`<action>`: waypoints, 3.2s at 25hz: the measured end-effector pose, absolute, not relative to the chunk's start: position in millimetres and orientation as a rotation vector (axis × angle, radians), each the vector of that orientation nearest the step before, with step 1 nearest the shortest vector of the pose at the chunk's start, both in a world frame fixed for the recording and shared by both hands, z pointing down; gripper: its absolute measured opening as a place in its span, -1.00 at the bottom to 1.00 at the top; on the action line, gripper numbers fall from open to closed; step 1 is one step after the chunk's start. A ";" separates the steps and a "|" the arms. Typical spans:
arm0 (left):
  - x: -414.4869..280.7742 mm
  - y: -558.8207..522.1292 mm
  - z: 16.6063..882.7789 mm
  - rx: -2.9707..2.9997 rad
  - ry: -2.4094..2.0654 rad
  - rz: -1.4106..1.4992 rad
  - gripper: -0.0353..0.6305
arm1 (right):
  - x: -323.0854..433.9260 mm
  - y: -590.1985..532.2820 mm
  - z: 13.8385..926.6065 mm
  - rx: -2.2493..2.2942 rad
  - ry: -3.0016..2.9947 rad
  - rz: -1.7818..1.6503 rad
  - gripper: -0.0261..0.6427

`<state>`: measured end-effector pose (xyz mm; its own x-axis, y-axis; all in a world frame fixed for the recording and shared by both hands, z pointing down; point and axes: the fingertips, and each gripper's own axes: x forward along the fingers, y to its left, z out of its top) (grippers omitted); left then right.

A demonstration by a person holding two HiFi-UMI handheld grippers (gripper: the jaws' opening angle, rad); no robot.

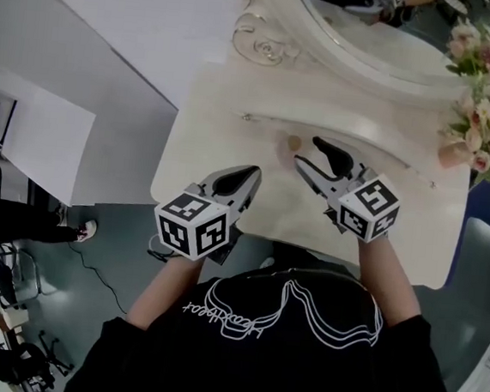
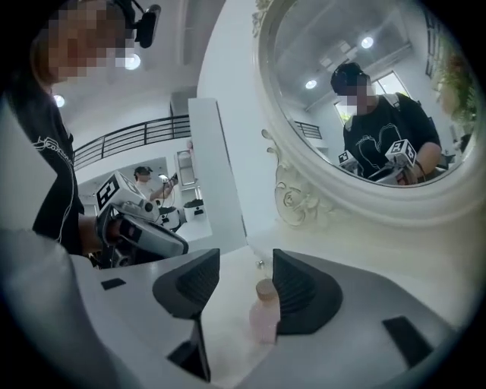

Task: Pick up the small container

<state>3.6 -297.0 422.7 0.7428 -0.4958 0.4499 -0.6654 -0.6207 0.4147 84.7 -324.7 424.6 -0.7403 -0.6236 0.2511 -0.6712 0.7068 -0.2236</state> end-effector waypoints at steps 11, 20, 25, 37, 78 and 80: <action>-26.2 -299.6 442.9 2.282 -0.934 0.439 -0.88 | 74.3 -358.6 503.4 1.121 -2.569 0.422 -0.34; -37.5 -298.8 450.3 2.250 -0.960 0.463 -0.88 | 69.2 -365.7 520.7 1.134 -2.517 0.328 -0.43; -37.3 -300.6 449.5 2.248 -0.969 0.449 -0.89 | 67.0 -363.4 519.7 1.103 -2.517 0.274 -0.50; -47.2 -295.1 447.6 2.242 -0.999 0.443 -0.89 | 68.3 -365.3 519.5 1.065 -2.488 0.316 -0.51; -18.0 -208.1 352.1 2.542 -0.886 0.287 -0.88 | 80.0 -209.5 352.1 1.242 -2.626 0.256 -0.52; -16.8 -203.5 346.7 2.556 -0.877 0.279 -0.88 | 79.6 -201.9 349.3 1.245 -2.627 0.255 -0.52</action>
